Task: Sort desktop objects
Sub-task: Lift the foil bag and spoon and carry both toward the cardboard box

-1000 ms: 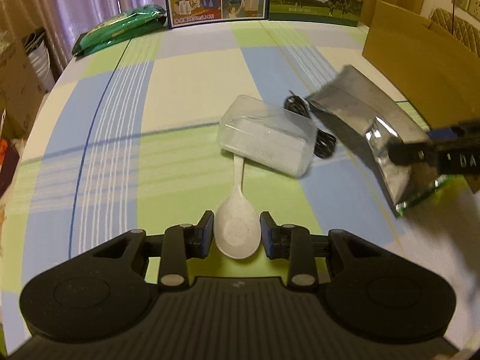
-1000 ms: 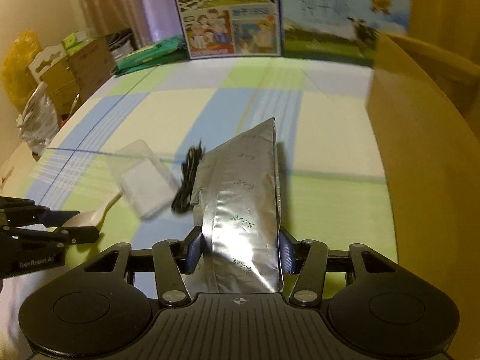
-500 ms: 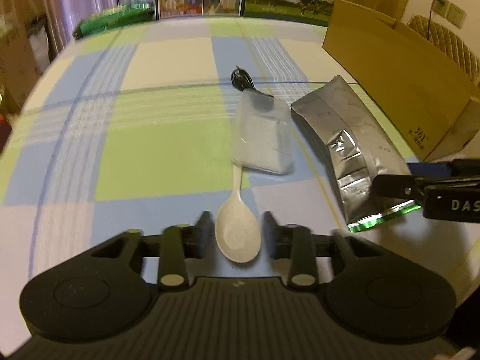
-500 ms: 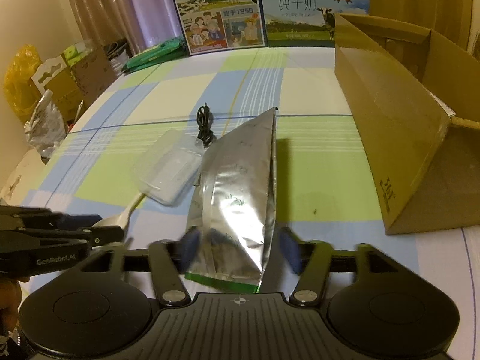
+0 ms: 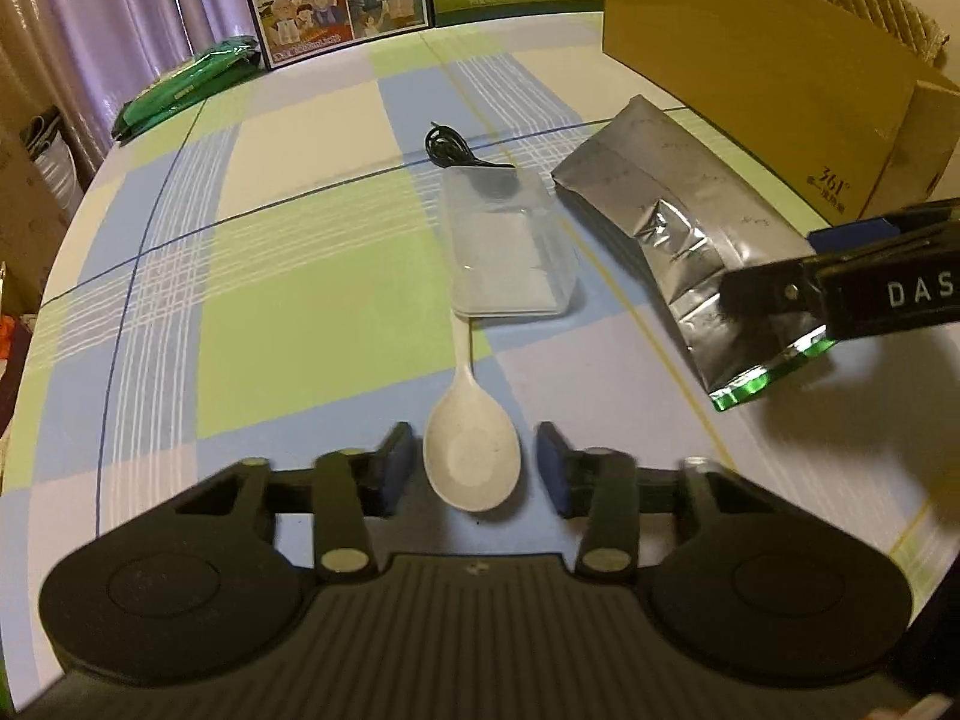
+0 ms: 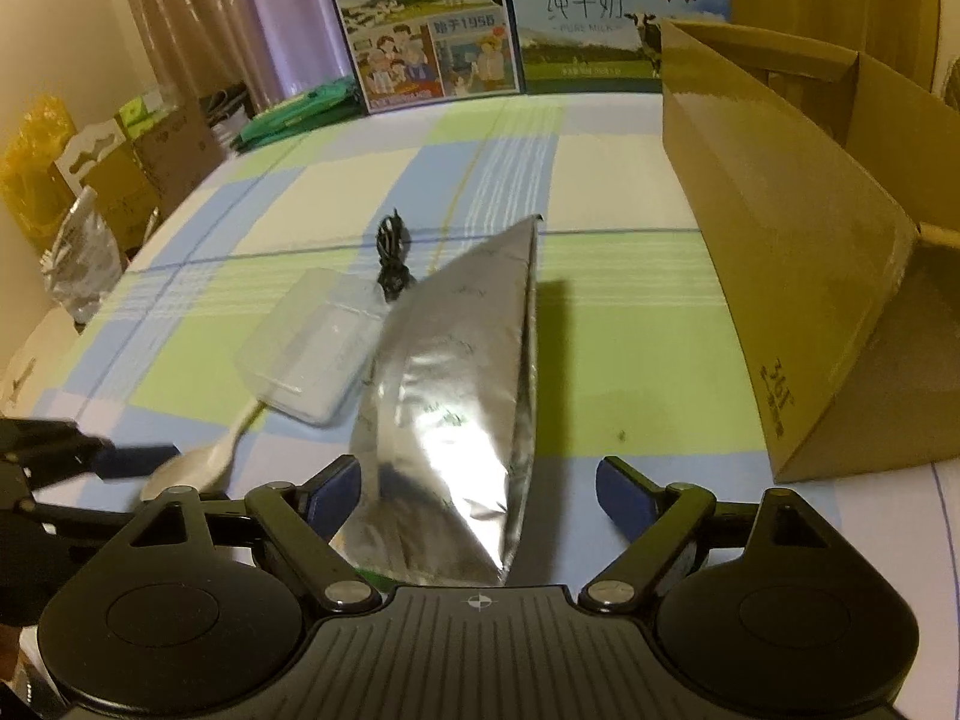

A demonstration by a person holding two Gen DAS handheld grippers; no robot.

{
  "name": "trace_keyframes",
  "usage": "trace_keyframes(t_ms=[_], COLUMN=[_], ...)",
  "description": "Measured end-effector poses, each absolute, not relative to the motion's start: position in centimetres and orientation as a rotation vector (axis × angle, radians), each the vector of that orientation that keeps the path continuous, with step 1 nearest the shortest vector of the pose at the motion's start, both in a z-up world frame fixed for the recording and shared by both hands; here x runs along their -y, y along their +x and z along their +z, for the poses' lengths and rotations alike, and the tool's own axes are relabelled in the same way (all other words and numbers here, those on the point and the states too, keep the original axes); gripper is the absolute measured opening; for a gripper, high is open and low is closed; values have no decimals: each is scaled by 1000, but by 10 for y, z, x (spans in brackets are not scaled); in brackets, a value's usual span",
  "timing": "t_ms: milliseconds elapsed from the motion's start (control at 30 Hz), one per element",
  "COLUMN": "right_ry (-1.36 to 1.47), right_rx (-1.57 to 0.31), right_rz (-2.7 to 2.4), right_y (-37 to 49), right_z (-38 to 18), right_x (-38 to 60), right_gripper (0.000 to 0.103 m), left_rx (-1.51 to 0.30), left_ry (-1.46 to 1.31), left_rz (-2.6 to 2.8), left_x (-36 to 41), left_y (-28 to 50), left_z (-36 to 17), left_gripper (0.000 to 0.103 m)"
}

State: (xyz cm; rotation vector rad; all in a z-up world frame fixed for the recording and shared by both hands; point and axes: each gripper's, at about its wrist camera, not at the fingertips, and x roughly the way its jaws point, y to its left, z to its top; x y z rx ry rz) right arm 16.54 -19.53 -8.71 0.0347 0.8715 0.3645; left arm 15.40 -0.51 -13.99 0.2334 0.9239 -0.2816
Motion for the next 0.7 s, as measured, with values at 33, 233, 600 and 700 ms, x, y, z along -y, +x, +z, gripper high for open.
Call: trace_keyframes(t_ms=[33,233,600,700], right_ry=[36,29,-58,-38], right_rx=[-867,-856,-845,-866], right_rz=[369,384,392,387], right_y=[166,170,177,187], right_z=[-86,-88,-95,-98], right_x=[194,187,168,164], right_gripper=[83,83,86,86], left_rx=[-923,-912,-923,-924], left_ry=[232,180,93,85], left_rz=[-277,-177,-164,-167], left_x=[5,-7,-17,-17], left_y=[155,164,170,172], left_z=[-140,-140,-140,-140], left_gripper=[29,28,28,28])
